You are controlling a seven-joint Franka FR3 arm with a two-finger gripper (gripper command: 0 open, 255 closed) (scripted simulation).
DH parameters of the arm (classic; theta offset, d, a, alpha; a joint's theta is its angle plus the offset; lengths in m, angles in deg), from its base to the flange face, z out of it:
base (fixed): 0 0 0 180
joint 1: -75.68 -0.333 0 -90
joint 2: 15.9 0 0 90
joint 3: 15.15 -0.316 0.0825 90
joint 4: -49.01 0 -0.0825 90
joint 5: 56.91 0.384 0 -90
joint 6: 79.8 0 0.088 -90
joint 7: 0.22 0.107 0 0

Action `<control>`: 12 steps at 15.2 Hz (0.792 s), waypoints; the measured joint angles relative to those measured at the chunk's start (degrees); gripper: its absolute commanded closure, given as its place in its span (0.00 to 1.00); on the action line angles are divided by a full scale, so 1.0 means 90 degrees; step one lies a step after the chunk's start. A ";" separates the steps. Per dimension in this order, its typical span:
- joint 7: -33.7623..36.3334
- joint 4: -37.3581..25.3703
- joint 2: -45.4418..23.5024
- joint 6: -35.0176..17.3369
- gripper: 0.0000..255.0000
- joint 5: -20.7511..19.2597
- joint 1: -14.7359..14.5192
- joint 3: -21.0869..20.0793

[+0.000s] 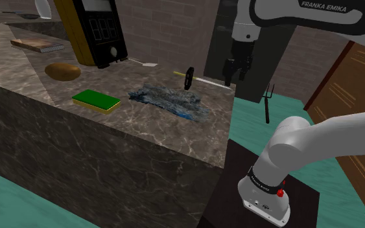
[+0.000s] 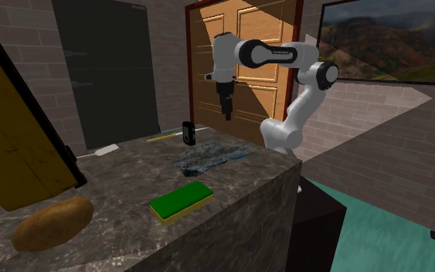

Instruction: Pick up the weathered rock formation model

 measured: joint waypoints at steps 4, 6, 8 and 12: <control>0.0574 -0.0124 -0.0270 0.0029 0.00 0.0304 -0.0004 -0.0330; 0.1111 -0.0387 -0.0605 0.0107 0.00 0.0577 -0.0001 -0.0621; 0.1645 -0.0657 -0.0953 0.0168 0.00 0.0827 0.0015 -0.0885; 0.2747 -0.1218 -0.1663 0.0263 0.00 0.1293 0.0049 -0.1400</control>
